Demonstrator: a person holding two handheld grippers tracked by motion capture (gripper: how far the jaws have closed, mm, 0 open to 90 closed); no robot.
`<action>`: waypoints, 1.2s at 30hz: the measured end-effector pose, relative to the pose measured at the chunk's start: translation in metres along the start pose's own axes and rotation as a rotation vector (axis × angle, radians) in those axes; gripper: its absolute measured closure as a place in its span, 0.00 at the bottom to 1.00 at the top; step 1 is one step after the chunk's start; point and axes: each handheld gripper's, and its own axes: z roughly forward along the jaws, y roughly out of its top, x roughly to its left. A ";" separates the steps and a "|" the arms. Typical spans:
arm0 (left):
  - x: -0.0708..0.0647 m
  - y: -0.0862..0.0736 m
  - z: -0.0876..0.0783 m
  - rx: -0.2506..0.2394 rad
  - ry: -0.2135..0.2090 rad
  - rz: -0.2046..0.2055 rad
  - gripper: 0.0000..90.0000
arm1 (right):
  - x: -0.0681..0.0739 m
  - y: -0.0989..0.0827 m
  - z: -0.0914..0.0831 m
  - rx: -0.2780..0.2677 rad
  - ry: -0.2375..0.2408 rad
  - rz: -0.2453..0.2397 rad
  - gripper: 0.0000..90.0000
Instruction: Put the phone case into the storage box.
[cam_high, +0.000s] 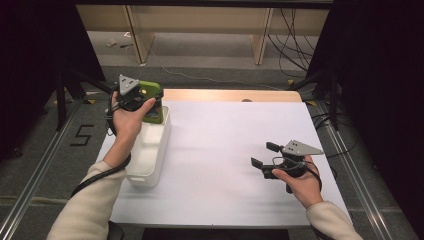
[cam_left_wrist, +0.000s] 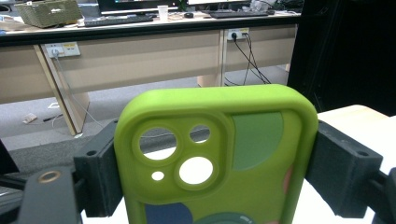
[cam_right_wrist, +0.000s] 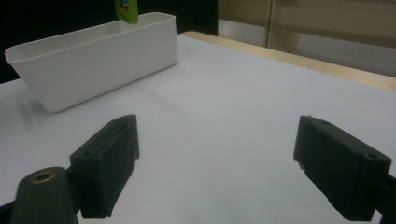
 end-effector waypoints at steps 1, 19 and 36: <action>0.000 0.000 0.001 0.000 0.000 0.000 0.18 | 0.000 0.000 0.000 0.000 -0.001 0.000 0.17; 0.005 -0.001 0.007 0.008 0.008 -0.011 0.18 | 0.000 0.000 0.000 -0.001 0.002 0.000 0.17; 0.012 -0.003 0.014 0.017 0.018 -0.023 0.18 | 0.000 -0.001 0.000 0.000 0.003 0.001 0.17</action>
